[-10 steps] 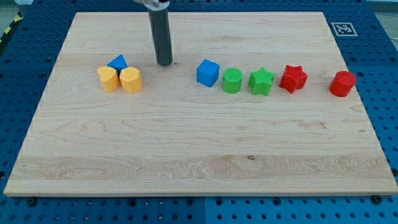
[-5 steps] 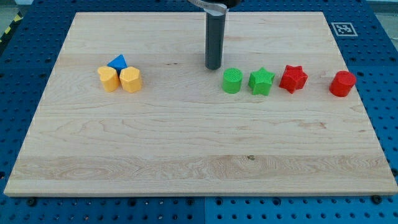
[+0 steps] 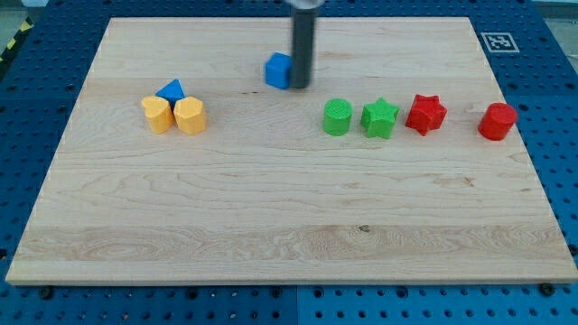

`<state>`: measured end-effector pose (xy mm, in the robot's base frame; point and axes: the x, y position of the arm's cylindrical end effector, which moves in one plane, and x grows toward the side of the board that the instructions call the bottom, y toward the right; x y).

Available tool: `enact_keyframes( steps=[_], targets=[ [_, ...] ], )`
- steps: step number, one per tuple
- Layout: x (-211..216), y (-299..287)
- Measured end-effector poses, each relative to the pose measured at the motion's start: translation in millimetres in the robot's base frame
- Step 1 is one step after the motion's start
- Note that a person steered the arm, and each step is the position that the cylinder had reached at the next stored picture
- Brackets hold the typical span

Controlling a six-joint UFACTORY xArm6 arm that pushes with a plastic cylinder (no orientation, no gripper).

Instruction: Make a group out of yellow blocks and blue blocks

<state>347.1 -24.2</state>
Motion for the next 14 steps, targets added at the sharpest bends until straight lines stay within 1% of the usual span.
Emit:
enact_keyframes(
  steps=[1, 2, 3, 4, 5, 6, 7, 8, 9, 10, 11, 12, 13, 14],
  targets=[
    [-2, -15],
    [-14, 46],
    [-43, 72],
    [-54, 24],
    [-21, -19],
    [18, -42],
    [1, -31],
    [-30, -19],
    [-43, -43],
    [-20, -64],
    [8, -71],
    [4, -76],
    [-18, -49],
    [-4, -6]
  ],
)
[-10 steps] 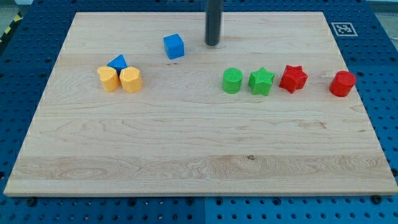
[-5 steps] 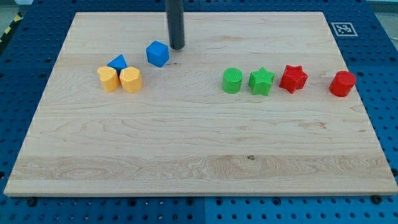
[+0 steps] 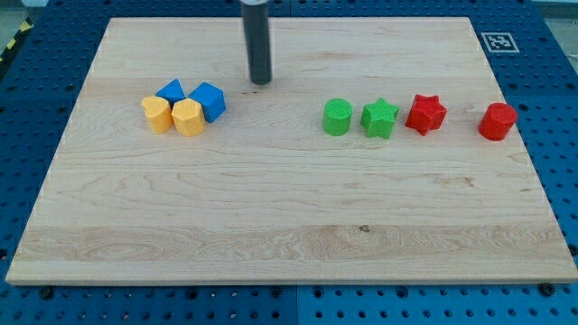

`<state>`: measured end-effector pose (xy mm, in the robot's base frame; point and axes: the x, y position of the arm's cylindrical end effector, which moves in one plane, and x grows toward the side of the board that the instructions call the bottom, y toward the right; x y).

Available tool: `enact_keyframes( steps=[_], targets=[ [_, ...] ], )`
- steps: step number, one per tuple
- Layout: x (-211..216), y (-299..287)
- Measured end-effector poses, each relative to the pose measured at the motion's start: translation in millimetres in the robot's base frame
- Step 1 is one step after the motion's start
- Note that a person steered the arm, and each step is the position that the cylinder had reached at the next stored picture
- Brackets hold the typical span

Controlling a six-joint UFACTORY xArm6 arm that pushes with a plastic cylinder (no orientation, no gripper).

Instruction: Make a group out of yellow blocks and blue blocks

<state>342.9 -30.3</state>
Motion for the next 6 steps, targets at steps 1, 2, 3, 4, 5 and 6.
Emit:
enact_keyframes(
  steps=[1, 2, 3, 4, 5, 6],
  targets=[
    [32, 11],
    [42, -6],
    [42, -38],
    [42, -68],
    [42, -77],
    [42, -76]
  ],
)
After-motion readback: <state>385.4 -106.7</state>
